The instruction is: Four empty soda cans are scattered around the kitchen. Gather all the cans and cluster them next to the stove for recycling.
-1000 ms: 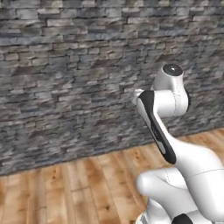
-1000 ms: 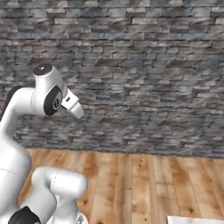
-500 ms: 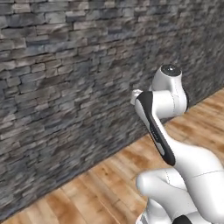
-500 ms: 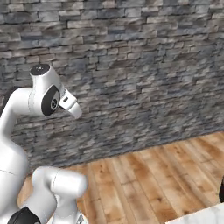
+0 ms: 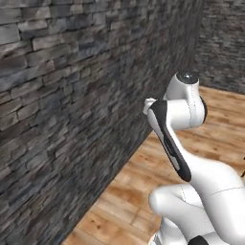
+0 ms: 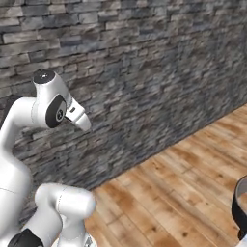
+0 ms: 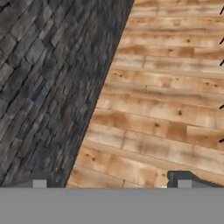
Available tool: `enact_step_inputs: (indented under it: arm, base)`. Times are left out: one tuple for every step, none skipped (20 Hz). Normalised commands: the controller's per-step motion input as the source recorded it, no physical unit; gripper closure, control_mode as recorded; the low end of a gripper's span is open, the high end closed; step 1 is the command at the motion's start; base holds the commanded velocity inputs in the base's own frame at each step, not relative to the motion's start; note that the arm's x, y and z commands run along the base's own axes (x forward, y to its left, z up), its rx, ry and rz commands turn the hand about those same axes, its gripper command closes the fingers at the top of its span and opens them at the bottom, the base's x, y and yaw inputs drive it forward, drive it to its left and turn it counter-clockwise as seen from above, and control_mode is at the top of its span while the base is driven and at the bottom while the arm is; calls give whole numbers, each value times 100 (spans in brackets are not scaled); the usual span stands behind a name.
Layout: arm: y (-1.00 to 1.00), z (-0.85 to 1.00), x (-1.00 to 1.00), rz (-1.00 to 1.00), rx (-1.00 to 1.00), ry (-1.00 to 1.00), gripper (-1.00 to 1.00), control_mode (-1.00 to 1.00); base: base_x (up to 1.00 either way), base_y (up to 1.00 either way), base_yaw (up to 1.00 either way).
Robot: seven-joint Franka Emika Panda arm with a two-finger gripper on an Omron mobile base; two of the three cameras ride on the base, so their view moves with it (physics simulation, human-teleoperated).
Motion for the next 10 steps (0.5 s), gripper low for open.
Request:
enact_step_inputs:
  arm:
    - [0,0,0,0,0,0,-100,100]
    - [0,0,0,0,0,0,-100,100]
    - [0,0,0,0,0,0,-100,100]
    - [0,0,0,0,0,0,-100,100]
    - [0,0,0,0,0,0,-100,100]
    - [0,0,0,0,0,0,-100,100]
    - [0,0,0,0,0,0,-100,100]
    - [0,0,0,0,0,0,-100,100]
    - [0,0,0,0,0,0,-100,100]
    - [0,0,0,0,0,0,-100,100]
  base:
    - [98,12,-56]
    - [96,6,-55]
    - [98,0,-54]
    - [99,0,-52]
    - [99,0,-51]
    - [100,0,-48]
    - [100,0,-47]
    - [100,-4,-46]
    - [100,-4,-45]
    - [100,-4,-43]
